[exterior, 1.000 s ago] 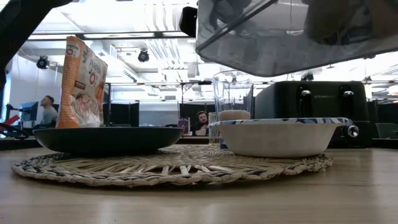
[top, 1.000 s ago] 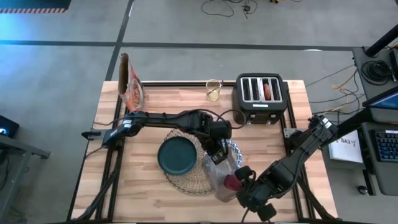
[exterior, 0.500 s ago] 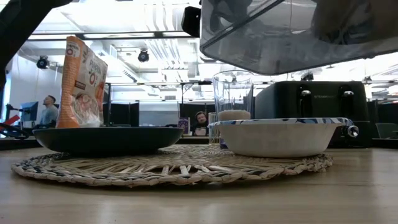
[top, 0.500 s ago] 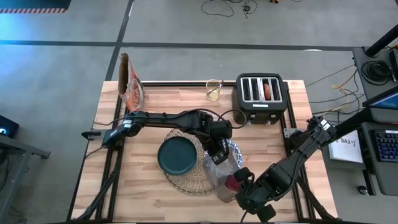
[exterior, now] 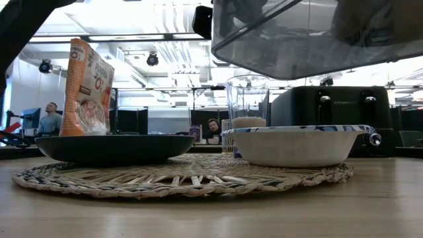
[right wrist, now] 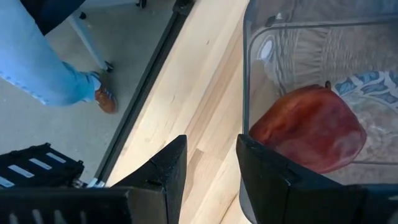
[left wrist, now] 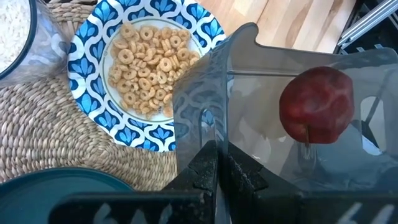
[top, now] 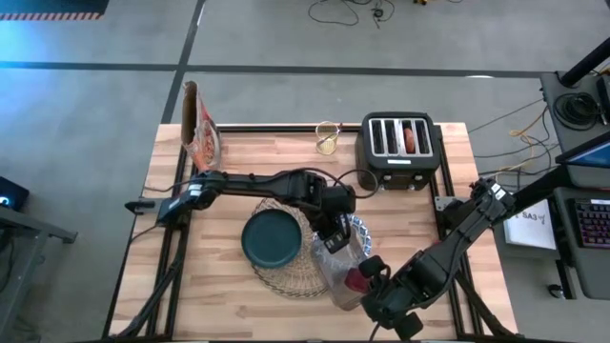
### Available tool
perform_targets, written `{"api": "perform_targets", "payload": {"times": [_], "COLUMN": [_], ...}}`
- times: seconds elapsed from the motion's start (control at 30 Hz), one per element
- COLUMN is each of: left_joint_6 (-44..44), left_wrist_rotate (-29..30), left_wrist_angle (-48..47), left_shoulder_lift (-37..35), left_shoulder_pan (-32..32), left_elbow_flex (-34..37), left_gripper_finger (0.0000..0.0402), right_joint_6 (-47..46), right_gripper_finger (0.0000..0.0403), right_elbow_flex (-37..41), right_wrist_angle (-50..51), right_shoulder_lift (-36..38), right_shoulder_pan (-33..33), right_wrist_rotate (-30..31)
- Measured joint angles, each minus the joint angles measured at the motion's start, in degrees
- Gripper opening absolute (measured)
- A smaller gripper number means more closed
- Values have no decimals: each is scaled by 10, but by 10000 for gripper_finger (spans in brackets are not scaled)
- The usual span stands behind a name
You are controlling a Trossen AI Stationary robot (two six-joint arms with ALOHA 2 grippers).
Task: Arrange a breakfast setting
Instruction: Move the black bin to the bottom right of the table
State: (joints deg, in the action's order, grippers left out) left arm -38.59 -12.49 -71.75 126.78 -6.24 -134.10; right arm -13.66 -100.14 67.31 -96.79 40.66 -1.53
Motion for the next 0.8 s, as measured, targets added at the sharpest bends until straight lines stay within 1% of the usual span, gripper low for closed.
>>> {"api": "perform_targets", "payload": {"times": [0.17, 0.8], "left_joint_6": [0, 1], "left_wrist_rotate": [1, -1], "left_wrist_angle": [0, -12], "left_shoulder_lift": [0, 0], "left_shoulder_pan": [-1, -2], "left_elbow_flex": [0, 0], "left_gripper_finger": [0, 0], "right_joint_6": [4, -14], "right_gripper_finger": [132, 132], "right_elbow_flex": [0, 0], "right_wrist_angle": [-2, -16], "right_shoulder_lift": [0, 15], "right_shoulder_pan": [0, 7], "right_wrist_rotate": [16, 17]}}
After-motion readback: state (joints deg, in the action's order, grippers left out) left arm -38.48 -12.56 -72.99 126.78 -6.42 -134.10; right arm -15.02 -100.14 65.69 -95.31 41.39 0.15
